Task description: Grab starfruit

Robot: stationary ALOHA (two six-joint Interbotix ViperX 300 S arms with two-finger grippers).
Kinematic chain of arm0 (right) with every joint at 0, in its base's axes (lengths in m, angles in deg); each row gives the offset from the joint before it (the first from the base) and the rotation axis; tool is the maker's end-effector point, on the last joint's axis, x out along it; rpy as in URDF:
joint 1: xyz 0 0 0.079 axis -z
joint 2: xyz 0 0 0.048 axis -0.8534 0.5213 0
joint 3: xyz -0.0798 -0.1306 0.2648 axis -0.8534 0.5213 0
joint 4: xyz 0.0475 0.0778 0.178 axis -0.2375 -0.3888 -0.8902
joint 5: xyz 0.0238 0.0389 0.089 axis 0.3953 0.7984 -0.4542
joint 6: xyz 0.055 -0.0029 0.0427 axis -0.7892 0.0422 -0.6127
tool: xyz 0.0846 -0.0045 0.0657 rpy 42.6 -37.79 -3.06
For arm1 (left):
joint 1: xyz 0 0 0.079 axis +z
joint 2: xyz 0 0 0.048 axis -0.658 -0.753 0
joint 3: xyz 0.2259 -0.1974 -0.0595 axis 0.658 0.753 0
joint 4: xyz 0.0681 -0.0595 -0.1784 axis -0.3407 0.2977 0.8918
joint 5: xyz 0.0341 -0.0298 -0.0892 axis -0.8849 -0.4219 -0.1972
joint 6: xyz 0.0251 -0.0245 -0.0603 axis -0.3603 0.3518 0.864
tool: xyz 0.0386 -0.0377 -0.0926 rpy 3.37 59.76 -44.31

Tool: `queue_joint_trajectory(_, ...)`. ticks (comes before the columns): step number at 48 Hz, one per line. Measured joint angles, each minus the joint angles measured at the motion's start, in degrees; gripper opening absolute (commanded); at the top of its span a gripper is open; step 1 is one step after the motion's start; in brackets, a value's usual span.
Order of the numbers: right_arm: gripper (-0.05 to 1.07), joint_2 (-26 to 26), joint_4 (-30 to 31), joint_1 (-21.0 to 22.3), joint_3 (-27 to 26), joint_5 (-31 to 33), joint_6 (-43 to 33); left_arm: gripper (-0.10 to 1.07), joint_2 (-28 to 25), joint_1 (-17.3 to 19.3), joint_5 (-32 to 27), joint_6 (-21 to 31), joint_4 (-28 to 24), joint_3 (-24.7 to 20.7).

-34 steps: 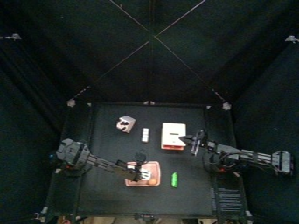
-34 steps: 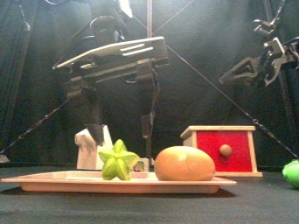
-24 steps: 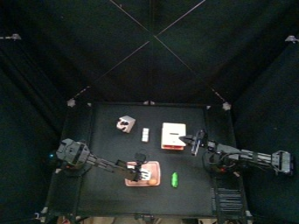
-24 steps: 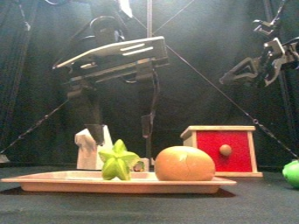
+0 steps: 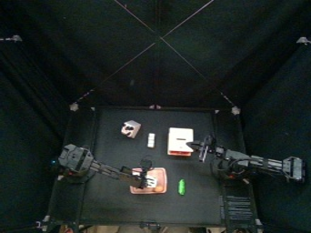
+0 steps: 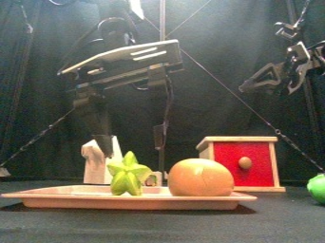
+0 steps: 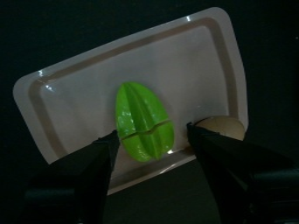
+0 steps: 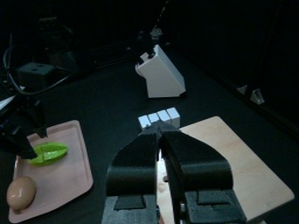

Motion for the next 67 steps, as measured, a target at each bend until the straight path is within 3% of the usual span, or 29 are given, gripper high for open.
queue_joint_trajectory(67,0.01,-0.18,0.09,0.00,-0.09,0.09,0.00,0.95,-3.60,0.00,2.99,0.00,2.20,0.44)
